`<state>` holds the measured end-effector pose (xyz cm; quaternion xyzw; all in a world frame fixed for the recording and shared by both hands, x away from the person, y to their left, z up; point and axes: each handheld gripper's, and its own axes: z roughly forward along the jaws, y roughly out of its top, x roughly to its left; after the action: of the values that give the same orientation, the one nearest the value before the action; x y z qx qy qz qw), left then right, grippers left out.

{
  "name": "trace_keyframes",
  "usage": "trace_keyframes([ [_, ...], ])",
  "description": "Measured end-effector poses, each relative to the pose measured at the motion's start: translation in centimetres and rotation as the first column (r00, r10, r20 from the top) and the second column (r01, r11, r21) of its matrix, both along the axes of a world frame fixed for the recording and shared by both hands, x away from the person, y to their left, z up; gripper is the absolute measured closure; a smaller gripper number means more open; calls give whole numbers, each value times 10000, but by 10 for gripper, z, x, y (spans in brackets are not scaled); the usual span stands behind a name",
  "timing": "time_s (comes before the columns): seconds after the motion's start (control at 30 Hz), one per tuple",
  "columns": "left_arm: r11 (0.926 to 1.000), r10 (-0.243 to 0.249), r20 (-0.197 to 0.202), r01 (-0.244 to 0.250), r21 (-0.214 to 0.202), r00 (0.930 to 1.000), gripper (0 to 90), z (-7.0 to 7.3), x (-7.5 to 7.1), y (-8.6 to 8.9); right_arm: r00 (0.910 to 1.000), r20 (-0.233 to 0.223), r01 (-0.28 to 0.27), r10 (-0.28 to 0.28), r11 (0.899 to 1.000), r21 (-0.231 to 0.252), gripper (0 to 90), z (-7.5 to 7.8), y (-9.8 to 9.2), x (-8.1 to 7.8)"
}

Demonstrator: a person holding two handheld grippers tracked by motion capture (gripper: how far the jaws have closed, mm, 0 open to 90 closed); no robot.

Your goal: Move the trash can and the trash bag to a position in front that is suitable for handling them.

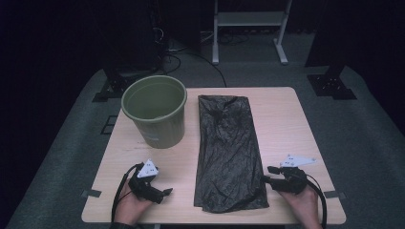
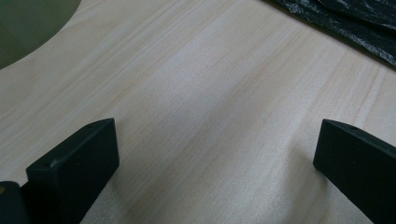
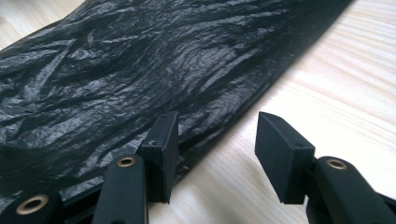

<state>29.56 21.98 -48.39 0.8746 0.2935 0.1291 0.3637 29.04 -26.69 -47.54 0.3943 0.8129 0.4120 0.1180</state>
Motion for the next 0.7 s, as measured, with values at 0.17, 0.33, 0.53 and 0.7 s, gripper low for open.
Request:
trace_keyframes([
  [0.17,10000,-1,0,1,3,10000,0,0,0,0,10000,-62,-77,78,10000,24,490,-1,5,1],
  [0.33,10000,0,1,0,2,10000,0,0,0,0,9993,-205,-319,312,9988,-361,548,-5,13,2],
  [0.53,10000,-1,1,1,4,10000,0,0,0,0,9993,-128,-360,351,9969,-695,900,-5,11,-1],
  [0.7,10000,-2,1,2,3,10000,0,0,0,0,9998,-127,-178,169,9969,-766,900,-4,7,0],
])
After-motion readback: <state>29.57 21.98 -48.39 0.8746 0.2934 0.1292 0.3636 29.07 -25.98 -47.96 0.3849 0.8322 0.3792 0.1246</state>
